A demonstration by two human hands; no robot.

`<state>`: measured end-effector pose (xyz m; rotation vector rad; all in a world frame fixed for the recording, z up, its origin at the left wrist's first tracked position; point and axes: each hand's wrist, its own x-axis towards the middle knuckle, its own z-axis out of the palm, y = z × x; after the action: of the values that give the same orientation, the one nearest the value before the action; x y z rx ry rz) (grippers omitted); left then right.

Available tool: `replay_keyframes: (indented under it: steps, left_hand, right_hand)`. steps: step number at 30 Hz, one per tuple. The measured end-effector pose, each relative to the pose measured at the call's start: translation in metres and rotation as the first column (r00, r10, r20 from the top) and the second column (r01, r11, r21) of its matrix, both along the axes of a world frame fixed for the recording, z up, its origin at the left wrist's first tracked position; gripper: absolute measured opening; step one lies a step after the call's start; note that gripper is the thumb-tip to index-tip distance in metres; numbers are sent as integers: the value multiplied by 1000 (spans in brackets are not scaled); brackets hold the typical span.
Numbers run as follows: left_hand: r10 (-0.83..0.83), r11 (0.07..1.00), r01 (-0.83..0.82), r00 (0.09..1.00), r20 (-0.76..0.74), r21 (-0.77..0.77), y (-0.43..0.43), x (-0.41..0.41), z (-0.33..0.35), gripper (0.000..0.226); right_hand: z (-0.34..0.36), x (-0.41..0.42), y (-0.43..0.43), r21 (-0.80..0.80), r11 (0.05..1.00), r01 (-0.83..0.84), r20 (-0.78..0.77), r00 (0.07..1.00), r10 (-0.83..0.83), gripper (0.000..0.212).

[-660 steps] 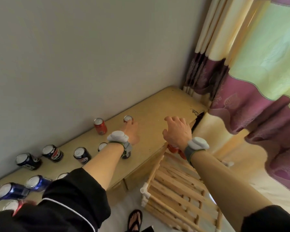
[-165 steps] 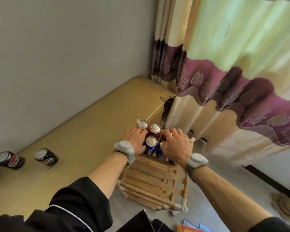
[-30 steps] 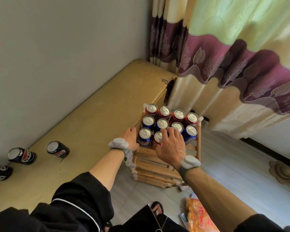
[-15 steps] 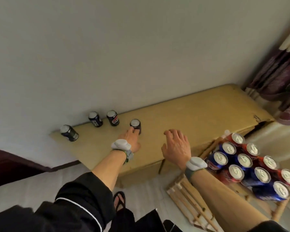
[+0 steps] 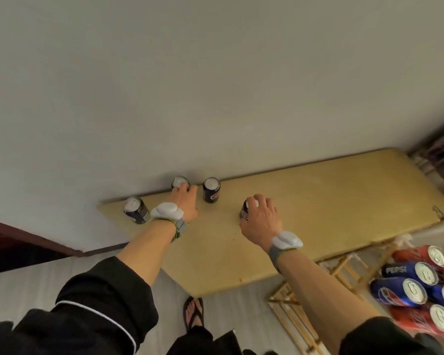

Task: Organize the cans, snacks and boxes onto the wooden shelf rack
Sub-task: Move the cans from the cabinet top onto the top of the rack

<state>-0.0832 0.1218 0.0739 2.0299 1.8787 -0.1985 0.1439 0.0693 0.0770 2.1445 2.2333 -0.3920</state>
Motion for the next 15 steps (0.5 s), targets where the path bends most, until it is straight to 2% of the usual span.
replay_keyframes:
  steps: [8,15]
  left_hand:
    - [-236,972,236,972,7,-16,54,19,-29,64]
    - [-319,946,318,948,1,-69,95,35,-73,70]
  right_hand:
    - [-26,-14,43,-135,979,150,6,989,-151,58]
    - [-78,-10,64,-340,902,268,16,960,-279,65]
